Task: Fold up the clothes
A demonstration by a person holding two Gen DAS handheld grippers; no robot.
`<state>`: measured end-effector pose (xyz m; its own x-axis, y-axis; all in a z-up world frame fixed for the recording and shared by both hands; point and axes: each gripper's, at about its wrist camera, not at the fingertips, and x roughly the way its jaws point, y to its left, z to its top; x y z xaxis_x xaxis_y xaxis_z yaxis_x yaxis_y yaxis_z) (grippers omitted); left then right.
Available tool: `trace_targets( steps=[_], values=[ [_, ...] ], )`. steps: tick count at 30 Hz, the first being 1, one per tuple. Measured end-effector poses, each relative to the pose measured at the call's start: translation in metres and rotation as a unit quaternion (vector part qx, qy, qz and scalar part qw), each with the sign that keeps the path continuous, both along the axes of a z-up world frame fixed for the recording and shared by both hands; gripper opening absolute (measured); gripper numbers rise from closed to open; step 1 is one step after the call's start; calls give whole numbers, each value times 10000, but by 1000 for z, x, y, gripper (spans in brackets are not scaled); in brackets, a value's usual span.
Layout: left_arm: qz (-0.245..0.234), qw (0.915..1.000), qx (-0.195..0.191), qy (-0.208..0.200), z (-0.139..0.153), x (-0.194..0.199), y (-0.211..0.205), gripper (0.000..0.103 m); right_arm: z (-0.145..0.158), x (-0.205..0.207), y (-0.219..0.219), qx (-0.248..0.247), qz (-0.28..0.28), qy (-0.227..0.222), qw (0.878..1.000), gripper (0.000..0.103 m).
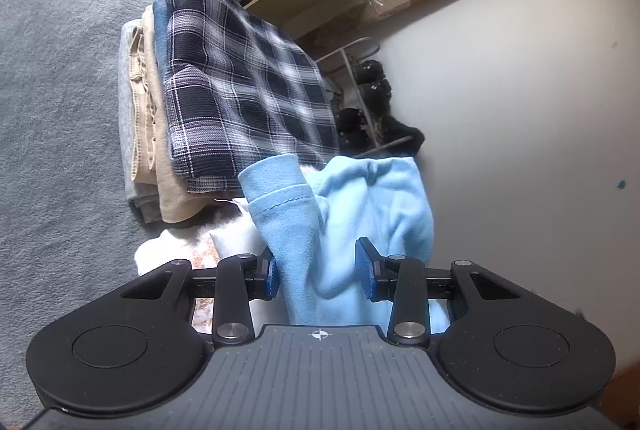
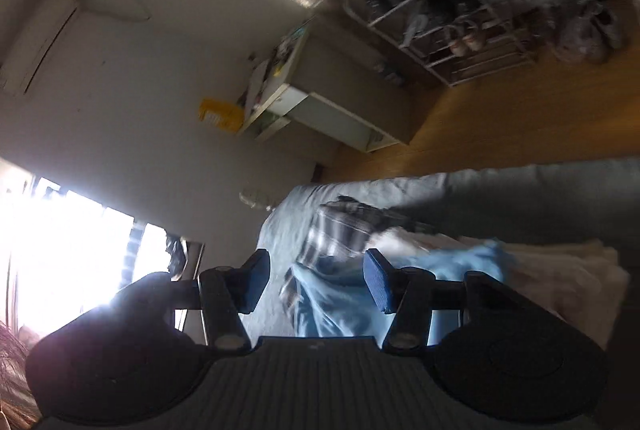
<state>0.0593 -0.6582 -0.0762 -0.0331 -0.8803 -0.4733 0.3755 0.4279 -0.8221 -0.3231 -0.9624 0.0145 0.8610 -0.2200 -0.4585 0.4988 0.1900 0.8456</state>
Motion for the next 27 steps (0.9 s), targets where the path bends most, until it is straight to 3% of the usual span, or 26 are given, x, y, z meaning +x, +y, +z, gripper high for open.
trace_targets(
  steps=[5,7,11,15,21,27],
  values=[
    [-65,9995,260,-171,7,-1,-6,37,-32,-35,20,429,-319,101,9985,52],
    [-90,9990,347,-268,8,-1,-8,37,-43,-30,20,494,-246,151,9984,52],
    [-103,9983,428,-384,9,-3,-10,37,-55,-12,16,384,-148,782,9961,49],
    [-73,9984,415,-383,7,-4,-9,37,-59,-8,17,323,-116,963,9948,47],
    [-72,9983,417,-411,5,-4,-10,36,-72,-9,9,451,-134,324,9984,39],
    [-82,9981,406,-464,5,-5,-11,36,-84,-3,3,540,-142,149,9983,31]
  ],
)
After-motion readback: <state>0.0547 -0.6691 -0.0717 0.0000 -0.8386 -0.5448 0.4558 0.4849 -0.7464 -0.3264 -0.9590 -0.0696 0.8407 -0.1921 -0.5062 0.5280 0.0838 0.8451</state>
